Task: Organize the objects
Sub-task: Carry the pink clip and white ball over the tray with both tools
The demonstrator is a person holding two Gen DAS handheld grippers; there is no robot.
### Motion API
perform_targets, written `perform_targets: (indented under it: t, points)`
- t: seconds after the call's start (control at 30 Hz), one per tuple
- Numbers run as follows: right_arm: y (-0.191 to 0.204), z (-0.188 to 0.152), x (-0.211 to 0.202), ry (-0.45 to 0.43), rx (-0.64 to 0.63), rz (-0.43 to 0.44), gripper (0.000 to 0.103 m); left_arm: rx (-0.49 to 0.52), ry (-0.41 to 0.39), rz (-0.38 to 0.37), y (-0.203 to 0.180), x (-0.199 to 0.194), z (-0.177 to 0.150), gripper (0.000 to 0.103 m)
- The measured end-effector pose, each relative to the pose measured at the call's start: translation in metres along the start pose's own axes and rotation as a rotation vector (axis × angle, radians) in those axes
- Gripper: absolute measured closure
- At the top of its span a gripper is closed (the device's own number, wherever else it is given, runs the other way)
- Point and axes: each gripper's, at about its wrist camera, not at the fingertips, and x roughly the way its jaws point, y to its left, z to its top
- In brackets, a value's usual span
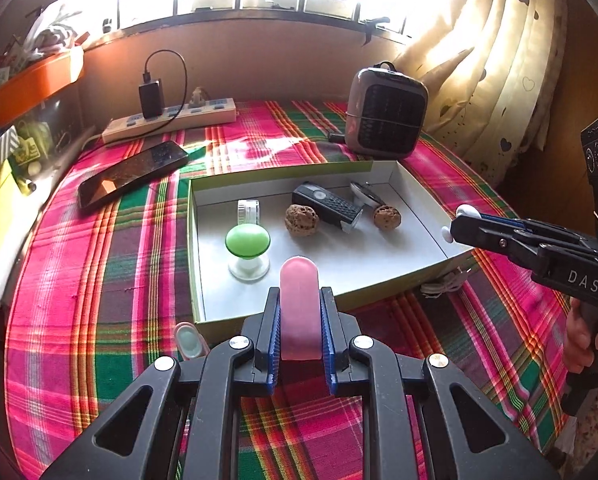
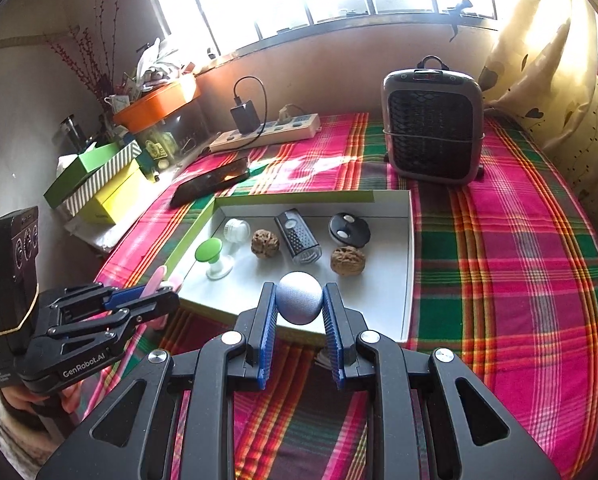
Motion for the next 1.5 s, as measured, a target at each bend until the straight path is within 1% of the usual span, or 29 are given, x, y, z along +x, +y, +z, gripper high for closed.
perform_targets:
  t: [0.13, 0.37, 0.63, 0.8, 0.97, 1.17, 1.5]
  points:
    - [-0.009, 0.012, 0.008, -0.002, 0.001, -0.036, 0.079, 0.008, 0.002, -0.008, -0.002, 0.006, 0.006, 0.087]
    - [-0.030, 0.033, 0.032, 0.022, -0.005, -0.138, 0.079, -0.002, 0.018, -0.018, -0.003, 0.021, 0.017, 0.087]
    - [-0.032, 0.042, 0.059, 0.066, -0.070, -0.206, 0.079, 0.001, 0.043, -0.017, -0.003, 0.040, 0.025, 0.087]
    - [-0.027, 0.045, 0.072, 0.084, -0.142, -0.257, 0.079, -0.003, 0.066, -0.003, -0.001, 0.053, 0.026, 0.087]
    - [-0.025, 0.044, 0.082, 0.107, -0.176, -0.281, 0.079, 0.010, 0.073, 0.015, -0.002, 0.061, 0.028, 0.087]
    - [-0.021, 0.043, 0.093, 0.120, -0.233, -0.324, 0.079, 0.011, 0.090, 0.018, 0.000, 0.070, 0.030, 0.087]
    - [-0.020, 0.044, 0.104, 0.141, -0.253, -0.335, 0.079, -0.003, 0.115, 0.015, 0.002, 0.083, 0.032, 0.087]
